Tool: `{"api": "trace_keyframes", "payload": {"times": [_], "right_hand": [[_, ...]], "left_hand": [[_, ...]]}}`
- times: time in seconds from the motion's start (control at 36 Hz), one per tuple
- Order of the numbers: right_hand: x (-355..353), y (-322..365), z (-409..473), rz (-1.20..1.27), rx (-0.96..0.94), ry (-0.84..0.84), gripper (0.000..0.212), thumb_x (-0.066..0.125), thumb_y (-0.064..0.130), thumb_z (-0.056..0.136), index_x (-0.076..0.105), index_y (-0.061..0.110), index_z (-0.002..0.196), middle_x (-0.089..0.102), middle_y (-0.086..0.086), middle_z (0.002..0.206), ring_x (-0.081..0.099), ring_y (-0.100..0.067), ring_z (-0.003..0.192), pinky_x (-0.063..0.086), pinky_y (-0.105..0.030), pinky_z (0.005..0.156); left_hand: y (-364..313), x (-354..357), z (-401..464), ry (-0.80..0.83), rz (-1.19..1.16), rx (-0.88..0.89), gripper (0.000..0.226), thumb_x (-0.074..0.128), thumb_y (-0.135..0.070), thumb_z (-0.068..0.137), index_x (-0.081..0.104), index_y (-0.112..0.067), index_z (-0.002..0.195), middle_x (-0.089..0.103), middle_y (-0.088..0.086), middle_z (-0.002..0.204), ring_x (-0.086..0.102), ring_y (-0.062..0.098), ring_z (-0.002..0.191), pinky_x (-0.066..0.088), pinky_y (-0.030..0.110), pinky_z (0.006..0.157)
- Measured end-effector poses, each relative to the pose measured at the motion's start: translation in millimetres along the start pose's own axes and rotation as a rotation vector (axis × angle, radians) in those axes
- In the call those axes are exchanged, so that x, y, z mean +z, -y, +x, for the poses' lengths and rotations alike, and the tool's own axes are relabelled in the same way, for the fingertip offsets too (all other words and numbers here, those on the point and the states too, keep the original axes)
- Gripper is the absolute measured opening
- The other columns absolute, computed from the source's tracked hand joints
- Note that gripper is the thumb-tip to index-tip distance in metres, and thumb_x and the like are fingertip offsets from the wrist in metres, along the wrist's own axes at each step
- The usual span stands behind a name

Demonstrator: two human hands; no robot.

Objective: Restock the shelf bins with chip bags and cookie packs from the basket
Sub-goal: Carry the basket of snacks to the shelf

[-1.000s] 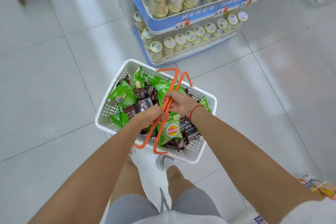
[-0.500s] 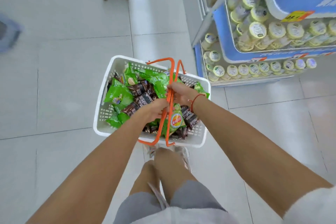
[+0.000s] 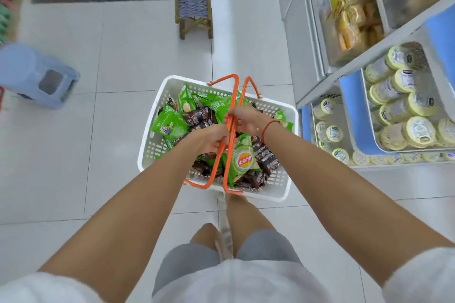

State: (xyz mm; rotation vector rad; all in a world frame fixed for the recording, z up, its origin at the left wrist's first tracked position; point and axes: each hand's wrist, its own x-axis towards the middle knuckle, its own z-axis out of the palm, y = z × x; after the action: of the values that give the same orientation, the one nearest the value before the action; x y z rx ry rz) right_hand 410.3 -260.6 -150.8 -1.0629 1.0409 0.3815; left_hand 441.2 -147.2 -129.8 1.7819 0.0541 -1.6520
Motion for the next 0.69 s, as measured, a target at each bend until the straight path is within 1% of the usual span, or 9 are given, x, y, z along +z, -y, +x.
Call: {"api": "trace_keyframes", "payload": {"times": [0.06, 0.14, 0.22, 0.31, 0.36, 0.47, 0.56, 0.61, 0.69], "right_hand": [[-0.9, 31.0, 17.8, 0.001, -0.006, -0.007, 0.005, 0.041, 0.004, 0.100, 0.045, 0.003, 0.098, 0.054, -0.006, 0.078, 0.055, -0.013, 0.067, 0.053, -0.027, 0.063], [-4.4, 75.8, 46.7, 0.011, -0.010, -0.039, 0.006, 0.042, 0.003, 0.100, 0.046, 0.004, 0.096, 0.054, -0.006, 0.078, 0.055, -0.013, 0.067, 0.052, -0.029, 0.066], [-6.7, 120.9, 72.7, 0.023, -0.026, -0.056, 0.008, 0.041, 0.002, 0.100, 0.046, 0.004, 0.094, 0.054, -0.005, 0.077, 0.055, -0.013, 0.067, 0.052, -0.030, 0.068], [-10.3, 165.8, 99.2, 0.048, -0.034, -0.071, 0.011, 0.041, 0.002, 0.099, 0.046, 0.006, 0.091, 0.054, -0.005, 0.078, 0.055, -0.014, 0.067, 0.053, -0.030, 0.069], [-13.8, 196.5, 117.5, 0.071, -0.040, -0.079, 0.010, 0.042, 0.002, 0.099, 0.046, 0.005, 0.091, 0.055, -0.006, 0.078, 0.055, -0.014, 0.068, 0.053, -0.030, 0.069], [-22.6, 259.8, 156.8, 0.117, -0.051, -0.117, 0.008, 0.040, 0.003, 0.100, 0.045, 0.005, 0.094, 0.055, -0.005, 0.076, 0.056, -0.013, 0.064, 0.052, -0.026, 0.063], [-31.9, 306.5, 181.7, 0.163, -0.070, -0.160, 0.014, 0.041, 0.003, 0.100, 0.045, 0.006, 0.087, 0.055, -0.004, 0.074, 0.056, -0.014, 0.065, 0.051, -0.027, 0.061], [-37.5, 335.1, 194.5, 0.178, -0.066, -0.179, 0.015, 0.041, 0.003, 0.100, 0.046, 0.006, 0.086, 0.055, -0.005, 0.074, 0.057, -0.014, 0.066, 0.052, -0.028, 0.064], [-47.5, 372.7, 214.2, 0.233, -0.066, -0.192, 0.014, 0.042, 0.003, 0.100, 0.046, 0.006, 0.087, 0.055, -0.006, 0.076, 0.057, -0.015, 0.068, 0.053, -0.030, 0.070]], "left_hand": [[-31.3, -15.3, 11.9, -0.006, 0.018, -0.003, 0.027, 0.030, 0.014, 0.086, 0.044, -0.009, 0.082, 0.058, 0.006, 0.094, 0.054, 0.016, 0.078, 0.048, 0.029, 0.071], [-77.8, -37.5, 31.1, -0.003, 0.042, 0.006, 0.028, 0.030, 0.013, 0.087, 0.044, -0.011, 0.081, 0.058, 0.004, 0.092, 0.053, 0.015, 0.077, 0.047, 0.030, 0.073], [-122.6, -60.6, 50.1, -0.002, 0.047, 0.013, 0.027, 0.031, 0.009, 0.090, 0.045, -0.011, 0.080, 0.059, 0.004, 0.089, 0.053, 0.014, 0.076, 0.045, 0.034, 0.085], [-167.3, -84.5, 70.2, 0.009, 0.083, 0.019, 0.027, 0.031, 0.008, 0.091, 0.044, -0.012, 0.078, 0.059, 0.003, 0.090, 0.053, 0.013, 0.076, 0.043, 0.037, 0.090], [-198.3, -102.2, 86.4, 0.032, 0.093, 0.024, 0.027, 0.031, 0.010, 0.088, 0.044, -0.012, 0.077, 0.060, 0.004, 0.092, 0.053, 0.014, 0.076, 0.045, 0.036, 0.088], [-265.9, -139.0, 122.4, 0.085, 0.141, 0.030, 0.027, 0.032, 0.013, 0.084, 0.047, -0.009, 0.082, 0.061, 0.005, 0.096, 0.056, 0.016, 0.080, 0.049, 0.030, 0.074], [-317.0, -160.1, 145.3, 0.131, 0.209, 0.043, 0.028, 0.030, 0.013, 0.084, 0.044, -0.011, 0.080, 0.059, 0.007, 0.101, 0.056, 0.017, 0.080, 0.048, 0.028, 0.068], [-348.5, -172.0, 158.8, 0.143, 0.245, 0.045, 0.029, 0.031, 0.014, 0.083, 0.043, -0.012, 0.080, 0.057, 0.009, 0.104, 0.055, 0.016, 0.079, 0.047, 0.027, 0.067], [-393.2, -185.7, 178.2, 0.156, 0.293, 0.044, 0.028, 0.032, 0.012, 0.086, 0.042, -0.013, 0.080, 0.057, 0.005, 0.093, 0.052, 0.015, 0.076, 0.047, 0.028, 0.073]]}}
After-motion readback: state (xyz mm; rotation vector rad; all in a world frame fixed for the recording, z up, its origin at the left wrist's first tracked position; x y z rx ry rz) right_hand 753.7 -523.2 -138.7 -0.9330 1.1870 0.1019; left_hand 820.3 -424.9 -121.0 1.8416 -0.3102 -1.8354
